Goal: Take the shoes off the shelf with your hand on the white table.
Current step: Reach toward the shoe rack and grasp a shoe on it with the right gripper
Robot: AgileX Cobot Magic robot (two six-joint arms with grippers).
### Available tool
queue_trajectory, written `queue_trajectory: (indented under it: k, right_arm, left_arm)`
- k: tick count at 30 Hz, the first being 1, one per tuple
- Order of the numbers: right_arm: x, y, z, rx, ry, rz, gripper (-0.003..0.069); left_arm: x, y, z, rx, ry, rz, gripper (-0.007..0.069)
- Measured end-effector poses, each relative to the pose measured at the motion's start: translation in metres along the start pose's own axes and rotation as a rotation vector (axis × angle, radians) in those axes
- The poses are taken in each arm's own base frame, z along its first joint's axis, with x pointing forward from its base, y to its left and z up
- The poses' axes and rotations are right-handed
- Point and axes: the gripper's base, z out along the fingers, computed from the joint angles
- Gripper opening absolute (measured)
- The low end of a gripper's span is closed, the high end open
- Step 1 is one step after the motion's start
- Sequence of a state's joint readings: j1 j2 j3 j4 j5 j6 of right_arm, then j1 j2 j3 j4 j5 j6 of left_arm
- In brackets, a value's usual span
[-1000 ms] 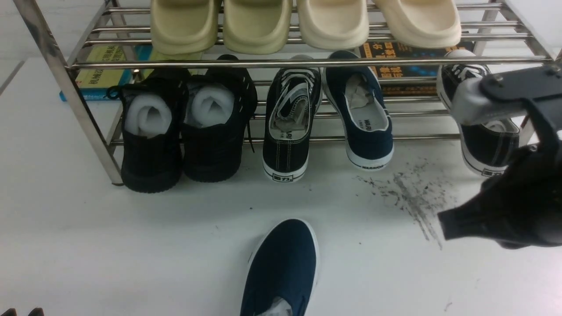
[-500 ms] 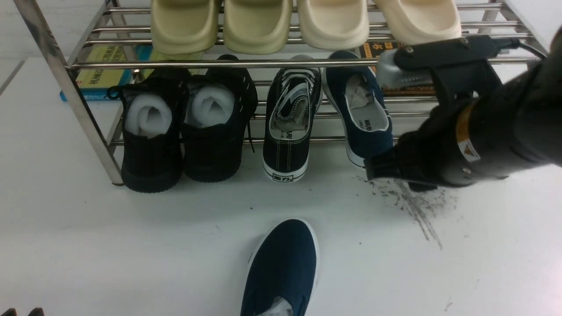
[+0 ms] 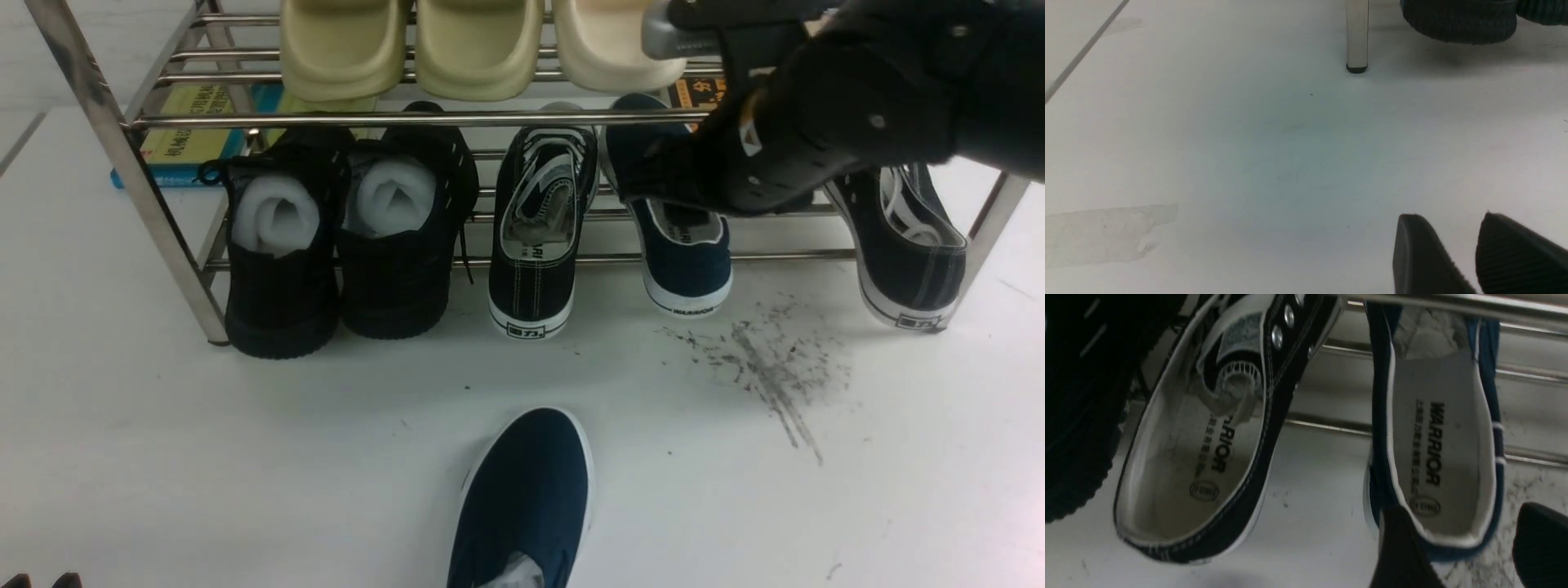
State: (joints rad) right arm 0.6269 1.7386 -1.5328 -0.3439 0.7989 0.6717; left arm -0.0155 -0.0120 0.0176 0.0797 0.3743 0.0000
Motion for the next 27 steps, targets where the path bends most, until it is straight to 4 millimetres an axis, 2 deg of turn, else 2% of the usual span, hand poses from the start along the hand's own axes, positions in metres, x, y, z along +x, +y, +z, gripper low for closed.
queue_trajectory:
  k: [1, 4, 6, 8, 9, 11, 15, 19, 23, 27]
  right_arm:
    - [-0.002, 0.001, 0.012, 0.008, 0.01, -0.016, 0.0388]
    - [-0.004, 0.004, 0.03, 0.02, 0.027, -0.036, 0.0386]
    - [-0.003, 0.004, 0.039, 0.03, 0.039, -0.045, 0.0382]
    - [0.002, 0.005, 0.057, 0.06, 0.063, -0.08, 0.037]
    - [0.003, 0.005, 0.059, 0.064, 0.063, -0.086, 0.0368]
    - [0.008, 0.004, 0.074, 0.096, 0.079, -0.125, 0.0356]
    - [0.01, 0.004, 0.086, 0.11, 0.075, -0.159, 0.0321]
    - [0.011, 0.004, 0.088, 0.115, 0.08, -0.171, 0.0234]
    - [0.009, 0.002, 0.078, 0.15, 0.134, -0.202, 0.0036]
    - [0.006, -0.004, 0.043, 0.165, 0.231, -0.203, 0.0025]
  left_arm:
    - [0.0, 0.0, 0.0, 0.0, 0.0, 0.0, 0.0242]
    - [0.0, 0.0, 0.0, 0.0, 0.0, 0.0, 0.0242]
    - [0.0, 0.0, 0.0, 0.0, 0.0, 0.0, 0.0242]
    - [0.0, 0.0, 0.0, 0.0, 0.0, 0.0, 0.0242]
    - [0.0, 0.0, 0.0, 0.0, 0.0, 0.0, 0.0242]
    - [0.0, 0.0, 0.0, 0.0, 0.0, 0.0, 0.0242]
    - [0.0, 0.0, 0.0, 0.0, 0.0, 0.001, 0.0242]
    - [0.0, 0.0, 0.0, -0.001, 0.0, 0.002, 0.0242]
    - [0.0, 0.0, 0.0, -0.001, 0.0, 0.003, 0.0242]
    - [0.0, 0.0, 0.0, -0.001, 0.0, 0.003, 0.0242]
